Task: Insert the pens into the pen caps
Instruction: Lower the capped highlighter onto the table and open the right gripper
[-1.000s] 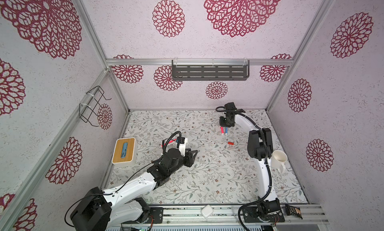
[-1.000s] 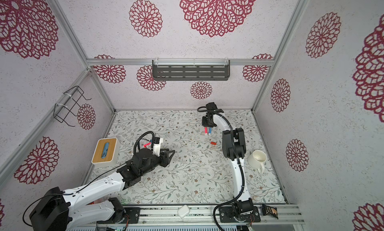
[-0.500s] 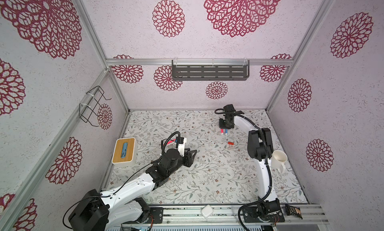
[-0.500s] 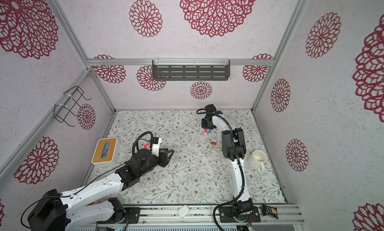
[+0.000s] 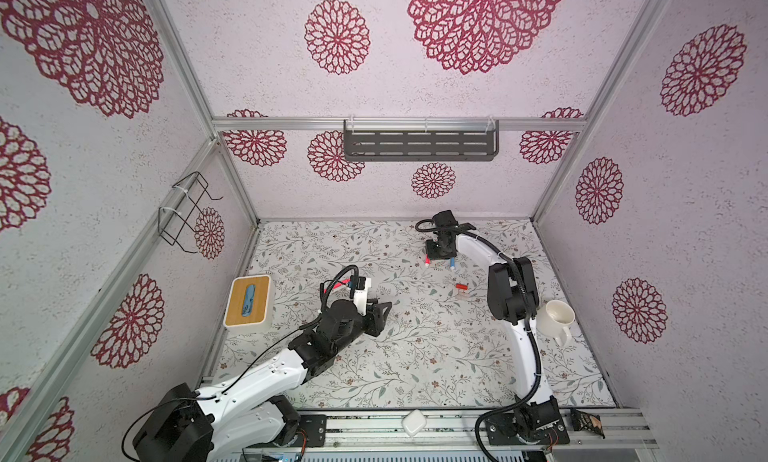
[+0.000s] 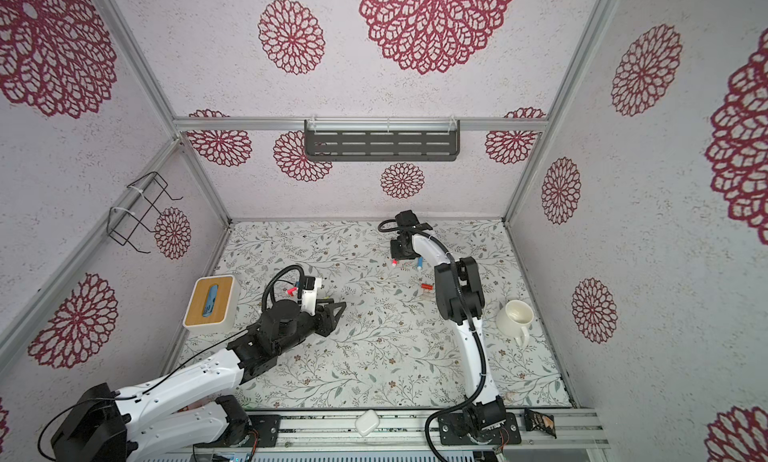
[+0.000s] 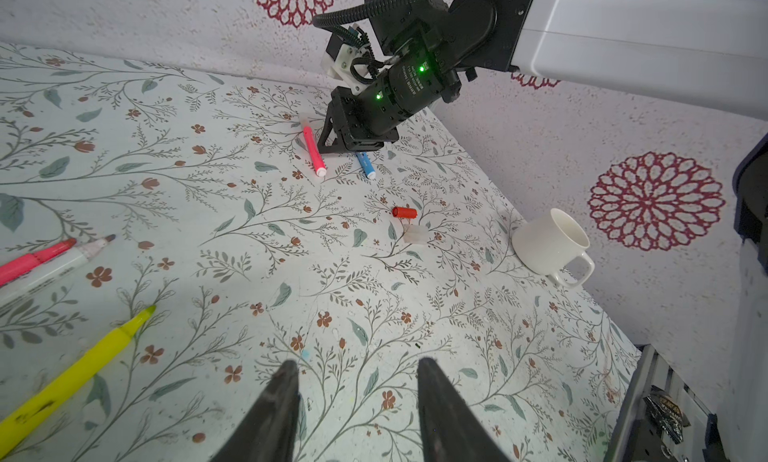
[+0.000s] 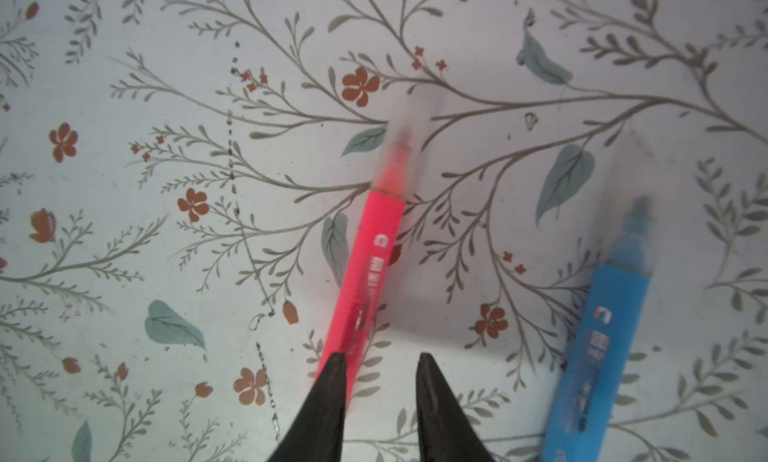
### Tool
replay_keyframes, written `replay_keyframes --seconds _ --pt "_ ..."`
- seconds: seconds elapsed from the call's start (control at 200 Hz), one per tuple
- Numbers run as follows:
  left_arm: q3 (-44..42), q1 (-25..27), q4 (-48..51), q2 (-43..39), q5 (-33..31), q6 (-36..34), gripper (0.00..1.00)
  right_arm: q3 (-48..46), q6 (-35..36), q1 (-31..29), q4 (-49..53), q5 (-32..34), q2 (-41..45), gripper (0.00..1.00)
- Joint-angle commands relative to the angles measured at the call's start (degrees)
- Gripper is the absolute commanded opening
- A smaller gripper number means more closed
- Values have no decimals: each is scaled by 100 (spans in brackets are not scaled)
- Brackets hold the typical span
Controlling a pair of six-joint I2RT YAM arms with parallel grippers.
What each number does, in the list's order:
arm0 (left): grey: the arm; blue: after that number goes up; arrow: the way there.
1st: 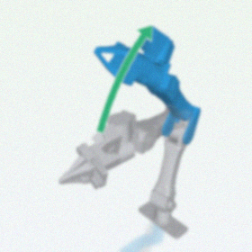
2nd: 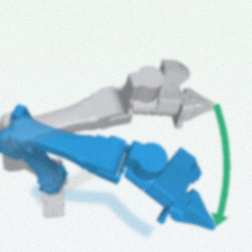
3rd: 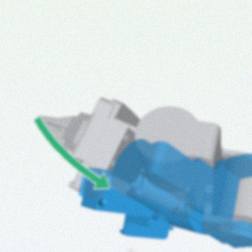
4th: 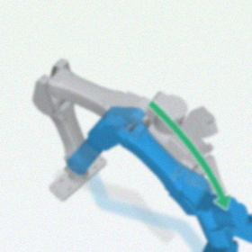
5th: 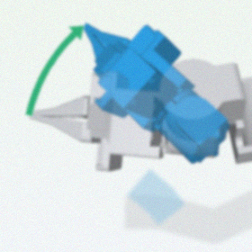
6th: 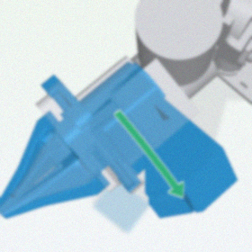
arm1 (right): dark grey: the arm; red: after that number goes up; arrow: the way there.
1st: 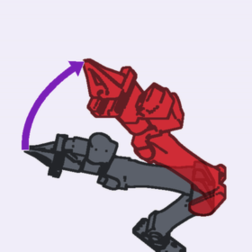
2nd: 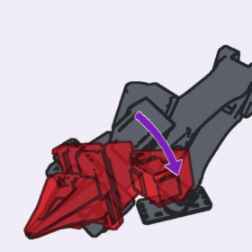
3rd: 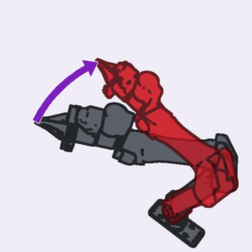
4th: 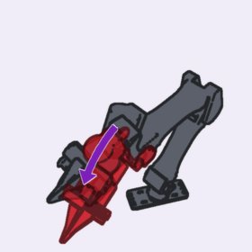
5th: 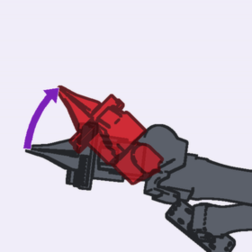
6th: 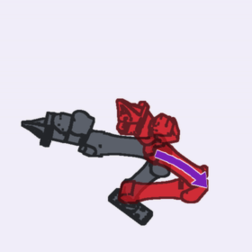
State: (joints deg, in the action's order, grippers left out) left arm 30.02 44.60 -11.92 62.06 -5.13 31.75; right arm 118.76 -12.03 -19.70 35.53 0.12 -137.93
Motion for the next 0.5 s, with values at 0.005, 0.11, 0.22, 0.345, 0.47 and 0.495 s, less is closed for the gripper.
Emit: replay_keyframes --seconds 0.005,0.11,0.22,0.345,0.47,0.495 --pt "-75 21 14 -105 -92 18 48 312 73 46 278 310 22 32" --pt "-70 20 13 -99 -100 11 48 456 79 46 428 366 -87 32" --pt "-83 21 10 -110 -95 2 48 508 61 38 490 339 -131 32" --pt "-93 19 41 -111 -236 -52 49 367 61 -48 318 260 -8 35" --pt "49 -59 296 56 -551 -37 52 296 -3 -112 168 38 107 43" --pt "97 -96 335 117 -508 -18 52 276 -22 -114 124 -43 129 45"
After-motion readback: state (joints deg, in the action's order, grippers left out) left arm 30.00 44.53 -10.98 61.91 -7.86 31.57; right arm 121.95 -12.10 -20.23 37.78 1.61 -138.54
